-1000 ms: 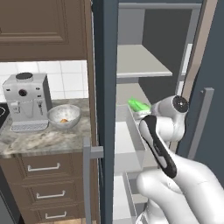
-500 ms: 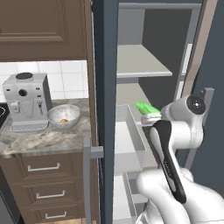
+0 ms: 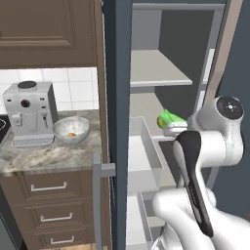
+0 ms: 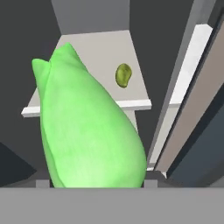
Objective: Take the mango, corn, and mango from the freezer and place them in the bowl on the counter.
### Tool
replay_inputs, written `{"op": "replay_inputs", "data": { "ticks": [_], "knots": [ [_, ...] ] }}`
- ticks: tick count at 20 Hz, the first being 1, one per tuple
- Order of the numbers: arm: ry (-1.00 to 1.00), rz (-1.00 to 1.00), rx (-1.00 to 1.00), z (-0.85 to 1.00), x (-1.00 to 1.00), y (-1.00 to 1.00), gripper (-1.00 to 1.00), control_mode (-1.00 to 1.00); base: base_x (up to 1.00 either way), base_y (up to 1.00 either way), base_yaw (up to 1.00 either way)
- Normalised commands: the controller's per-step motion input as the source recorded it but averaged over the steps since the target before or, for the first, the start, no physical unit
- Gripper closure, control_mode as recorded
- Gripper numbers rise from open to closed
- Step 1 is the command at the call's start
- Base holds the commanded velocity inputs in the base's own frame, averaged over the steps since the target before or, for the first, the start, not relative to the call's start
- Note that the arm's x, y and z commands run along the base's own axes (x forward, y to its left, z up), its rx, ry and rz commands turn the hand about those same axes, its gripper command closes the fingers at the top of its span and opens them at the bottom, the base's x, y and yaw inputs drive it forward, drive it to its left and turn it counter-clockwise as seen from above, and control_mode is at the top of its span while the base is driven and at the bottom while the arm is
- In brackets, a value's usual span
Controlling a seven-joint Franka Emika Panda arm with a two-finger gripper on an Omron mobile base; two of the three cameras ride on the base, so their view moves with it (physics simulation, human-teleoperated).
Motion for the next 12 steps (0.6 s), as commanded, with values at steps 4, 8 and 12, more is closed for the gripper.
{"op": "replay_inputs", "data": {
  "ticks": [4,8,12],
  "knots": [
    [0.05,0.00,0.00,0.27,-0.73,-0.06,1.00,-1.00,0.00,0.00,0.00],
    [0.08,-0.03,0.00,0.49,-0.59,-0.01,1.00,-1.00,0.00,0.00,0.00],
    [0.05,-0.05,0.00,0.56,-0.57,-0.02,1.00,-1.00,0.00,0.00,0.00]
  ]
}}
